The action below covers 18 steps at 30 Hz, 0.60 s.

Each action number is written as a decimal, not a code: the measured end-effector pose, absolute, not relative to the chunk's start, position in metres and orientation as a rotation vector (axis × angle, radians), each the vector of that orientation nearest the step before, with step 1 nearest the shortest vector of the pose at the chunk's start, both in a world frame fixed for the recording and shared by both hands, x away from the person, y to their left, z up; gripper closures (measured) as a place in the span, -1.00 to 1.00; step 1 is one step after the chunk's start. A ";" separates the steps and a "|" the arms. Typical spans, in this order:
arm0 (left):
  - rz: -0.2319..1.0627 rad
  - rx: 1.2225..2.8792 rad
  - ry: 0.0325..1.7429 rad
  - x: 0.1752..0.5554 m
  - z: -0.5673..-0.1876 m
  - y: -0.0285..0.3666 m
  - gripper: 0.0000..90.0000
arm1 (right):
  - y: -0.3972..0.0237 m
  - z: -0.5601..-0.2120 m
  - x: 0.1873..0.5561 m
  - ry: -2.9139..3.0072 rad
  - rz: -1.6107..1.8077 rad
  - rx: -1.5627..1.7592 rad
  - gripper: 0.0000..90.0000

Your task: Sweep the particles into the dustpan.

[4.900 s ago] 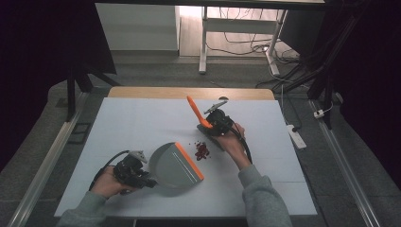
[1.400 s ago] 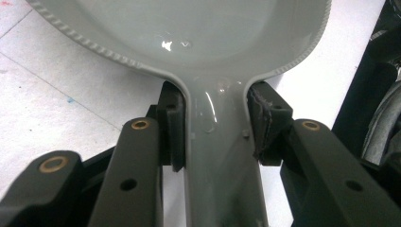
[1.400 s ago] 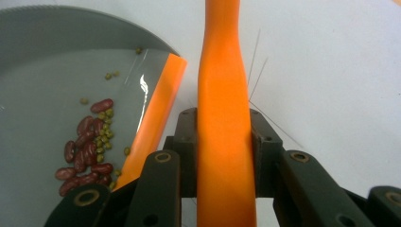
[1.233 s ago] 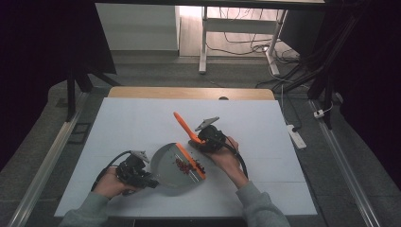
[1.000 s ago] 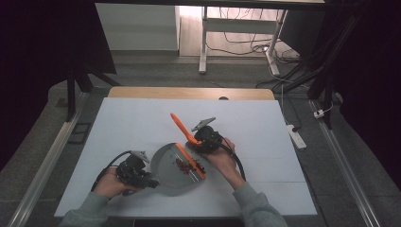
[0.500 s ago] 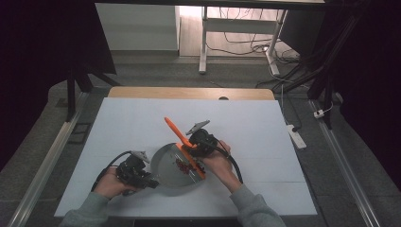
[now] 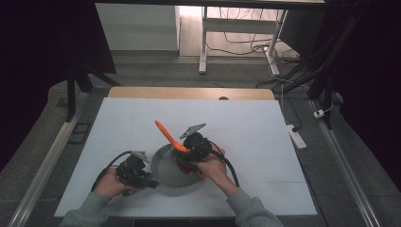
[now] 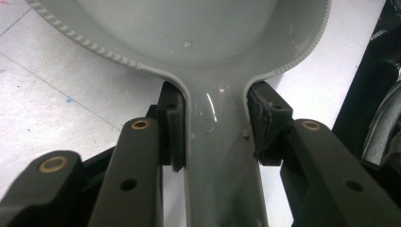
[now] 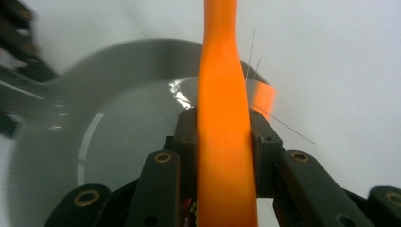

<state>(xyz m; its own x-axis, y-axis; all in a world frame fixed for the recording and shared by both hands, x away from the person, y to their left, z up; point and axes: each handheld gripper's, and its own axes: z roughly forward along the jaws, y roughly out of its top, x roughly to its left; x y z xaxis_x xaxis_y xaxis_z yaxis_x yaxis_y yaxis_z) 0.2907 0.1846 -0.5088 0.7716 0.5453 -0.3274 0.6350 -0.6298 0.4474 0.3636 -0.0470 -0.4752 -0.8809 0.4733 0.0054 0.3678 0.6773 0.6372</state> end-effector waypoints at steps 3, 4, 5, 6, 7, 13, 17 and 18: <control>-0.216 2.413 0.883 0.291 -0.509 0.184 0.37 | -0.040 -0.475 0.357 2.747 1.006 0.643 0.57; -0.216 2.413 0.882 0.291 -0.509 0.184 0.37 | -0.040 -0.475 0.357 2.747 1.006 0.643 0.57; -0.216 2.412 0.882 0.291 -0.509 0.185 0.37 | -0.039 -0.474 0.355 2.754 1.035 0.632 0.57; -0.217 2.413 0.881 0.291 -0.509 0.185 0.37 | -0.039 -0.473 0.355 2.760 1.061 0.633 0.57; -0.217 2.414 0.879 0.291 -0.509 0.185 0.37 | -0.039 -0.471 0.354 2.752 1.084 0.630 0.57; -0.217 2.414 0.872 0.290 -0.509 0.185 0.37 | -0.051 -0.459 0.356 2.679 1.132 0.653 0.57; -0.216 2.412 0.867 0.289 -0.508 0.187 0.37 | -0.064 -0.455 0.360 2.642 1.136 0.700 0.57; -0.216 2.410 0.868 0.289 -0.508 0.188 0.37 | -0.067 -0.454 0.360 2.632 1.130 0.709 0.57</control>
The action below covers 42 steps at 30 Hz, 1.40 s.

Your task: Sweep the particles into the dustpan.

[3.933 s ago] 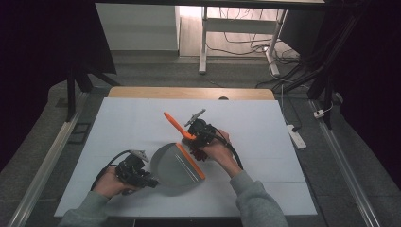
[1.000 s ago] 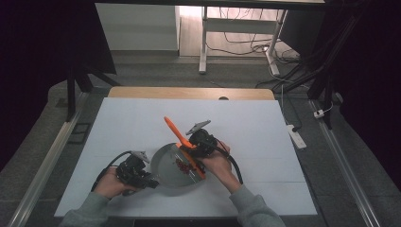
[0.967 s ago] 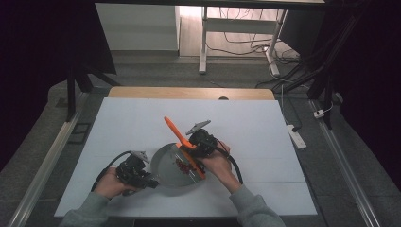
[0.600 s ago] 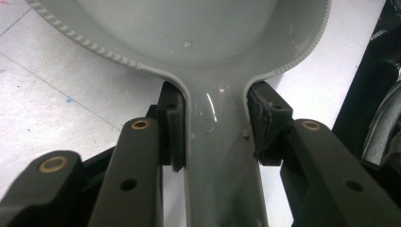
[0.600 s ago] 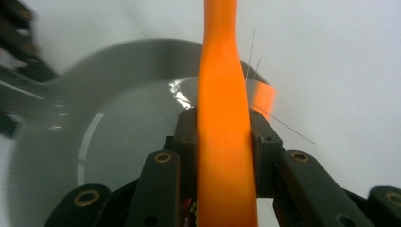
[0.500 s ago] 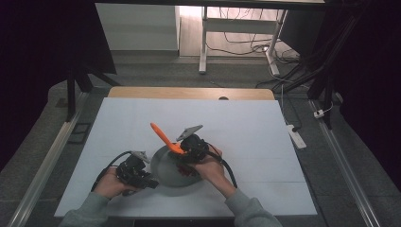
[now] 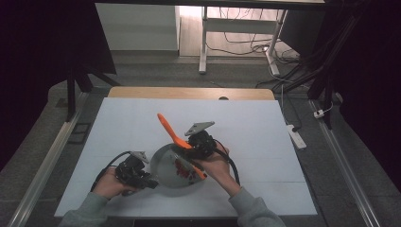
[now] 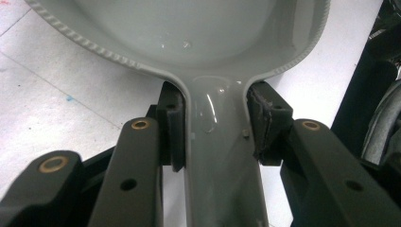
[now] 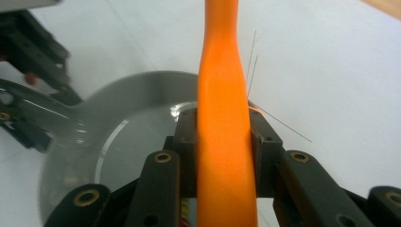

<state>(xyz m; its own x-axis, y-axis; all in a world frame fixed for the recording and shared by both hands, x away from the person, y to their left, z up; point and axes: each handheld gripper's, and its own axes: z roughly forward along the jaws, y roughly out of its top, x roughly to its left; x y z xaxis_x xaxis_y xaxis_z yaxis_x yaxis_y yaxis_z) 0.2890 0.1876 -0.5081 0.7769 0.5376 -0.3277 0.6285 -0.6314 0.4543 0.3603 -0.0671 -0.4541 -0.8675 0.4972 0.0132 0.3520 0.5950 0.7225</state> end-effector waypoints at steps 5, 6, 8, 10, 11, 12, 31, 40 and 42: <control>-0.214 2.409 0.869 0.286 -0.508 0.188 0.37 | -0.085 -0.454 0.363 2.598 1.087 0.777 0.57; -0.214 2.410 0.868 0.285 -0.507 0.189 0.37 | -0.092 -0.455 0.364 2.589 1.062 0.799 0.57; -0.216 2.414 0.864 0.284 -0.507 0.189 0.37 | -0.096 -0.456 0.365 2.582 1.046 0.815 0.57; -0.217 2.415 0.864 0.283 -0.507 0.189 0.37 | -0.102 -0.458 0.366 2.572 1.022 0.842 0.57; -0.218 2.417 0.862 0.282 -0.506 0.188 0.37 | -0.105 -0.460 0.367 2.568 1.015 0.857 0.57; -0.220 2.419 0.859 0.282 -0.506 0.188 0.37 | -0.107 -0.461 0.368 2.567 1.006 0.871 0.57; -0.219 2.428 0.851 0.277 -0.507 0.184 0.37 | -0.088 -0.481 0.361 2.672 0.933 0.845 0.57; -0.222 2.429 0.852 0.277 -0.507 0.184 0.37 | -0.077 -0.479 0.350 2.696 1.019 0.837 0.57; -0.222 2.429 0.851 0.277 -0.507 0.184 0.37 | -0.072 -0.478 0.347 2.715 1.054 0.824 0.57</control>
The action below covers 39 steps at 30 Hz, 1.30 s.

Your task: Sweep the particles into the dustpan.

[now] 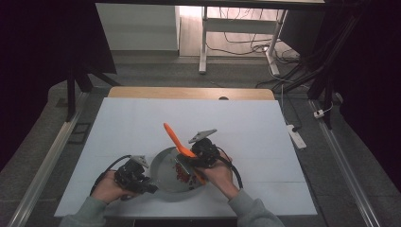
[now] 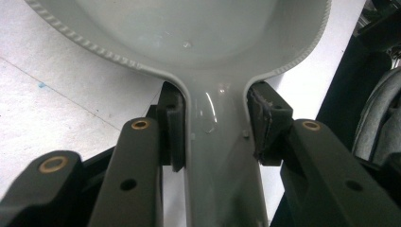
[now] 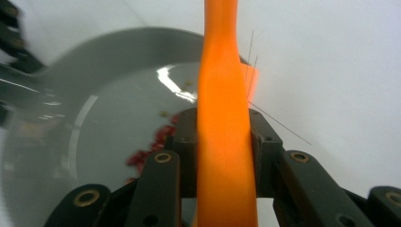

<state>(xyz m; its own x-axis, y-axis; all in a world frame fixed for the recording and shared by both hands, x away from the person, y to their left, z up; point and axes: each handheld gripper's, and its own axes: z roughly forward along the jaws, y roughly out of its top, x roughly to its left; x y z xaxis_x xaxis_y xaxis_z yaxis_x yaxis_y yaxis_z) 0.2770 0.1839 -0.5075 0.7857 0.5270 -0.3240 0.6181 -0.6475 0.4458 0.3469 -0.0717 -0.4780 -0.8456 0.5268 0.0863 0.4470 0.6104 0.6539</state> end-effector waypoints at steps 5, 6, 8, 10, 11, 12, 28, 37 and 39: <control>-0.222 2.427 0.851 0.277 -0.508 0.184 0.37 | -0.060 -0.476 0.340 2.781 1.176 0.810 0.57; -0.221 2.428 0.850 0.277 -0.508 0.184 0.37 | -0.058 -0.474 0.338 2.776 1.171 0.793 0.57; -0.222 2.428 0.850 0.277 -0.508 0.184 0.37 | -0.058 -0.472 0.338 2.765 1.191 0.785 0.57; -0.223 2.426 0.851 0.277 -0.509 0.184 0.37 | -0.061 -0.470 0.339 2.747 1.196 0.788 0.57; -0.223 2.425 0.851 0.277 -0.509 0.184 0.37 | -0.064 -0.468 0.340 2.732 1.190 0.787 0.57; -0.224 2.424 0.851 0.277 -0.509 0.184 0.37 | -0.067 -0.467 0.341 2.716 1.182 0.797 0.57; -0.216 2.406 0.850 0.277 -0.510 0.184 0.37 | -0.102 -0.458 0.359 2.615 1.160 0.866 0.57; -0.211 2.397 0.849 0.277 -0.509 0.184 0.37 | -0.111 -0.455 0.362 2.608 1.164 0.862 0.57; -0.209 2.395 0.851 0.277 -0.509 0.184 0.37 | -0.113 -0.455 0.363 2.608 1.163 0.864 0.57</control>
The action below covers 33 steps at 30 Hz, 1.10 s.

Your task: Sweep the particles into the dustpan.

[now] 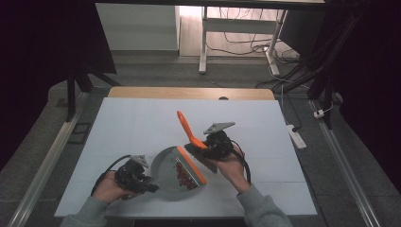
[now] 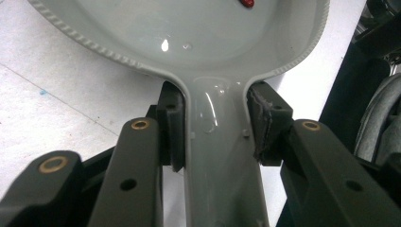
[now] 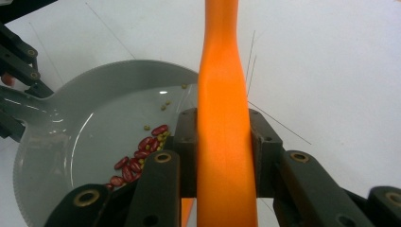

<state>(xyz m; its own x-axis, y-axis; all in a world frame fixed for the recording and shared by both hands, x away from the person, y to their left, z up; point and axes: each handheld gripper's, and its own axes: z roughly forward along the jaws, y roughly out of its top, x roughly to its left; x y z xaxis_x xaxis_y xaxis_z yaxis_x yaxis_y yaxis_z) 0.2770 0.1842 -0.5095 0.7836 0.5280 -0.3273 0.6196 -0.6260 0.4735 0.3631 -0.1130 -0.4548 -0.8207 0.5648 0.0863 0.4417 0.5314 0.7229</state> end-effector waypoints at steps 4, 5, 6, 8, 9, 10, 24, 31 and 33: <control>-0.202 2.389 0.855 0.277 -0.509 0.185 0.37 | -0.121 -0.453 0.365 2.597 1.163 0.876 0.57; -0.200 2.385 0.858 0.277 -0.509 0.185 0.37 | -0.122 -0.452 0.366 2.595 1.164 0.874 0.57; -0.199 2.382 0.861 0.277 -0.509 0.185 0.37 | -0.125 -0.451 0.366 2.591 1.164 0.877 0.57; -0.191 2.378 0.864 0.277 -0.509 0.186 0.37 | -0.129 -0.449 0.367 2.581 1.173 0.884 0.57; -0.189 2.369 0.869 0.277 -0.509 0.186 0.37 | -0.130 -0.448 0.368 2.578 1.177 0.891 0.57; -0.184 2.365 0.873 0.278 -0.508 0.187 0.37 | -0.133 -0.447 0.368 2.572 1.180 0.888 0.57; -0.129 2.264 0.953 0.277 -0.505 0.194 0.37 | -0.157 -0.438 0.371 2.535 1.197 0.910 0.57; -0.117 2.227 1.006 0.275 -0.506 0.196 0.37 | -0.170 -0.437 0.370 2.529 1.212 0.929 0.57; -0.105 2.212 1.019 0.274 -0.506 0.197 0.37 | -0.174 -0.437 0.369 2.527 1.209 0.930 0.57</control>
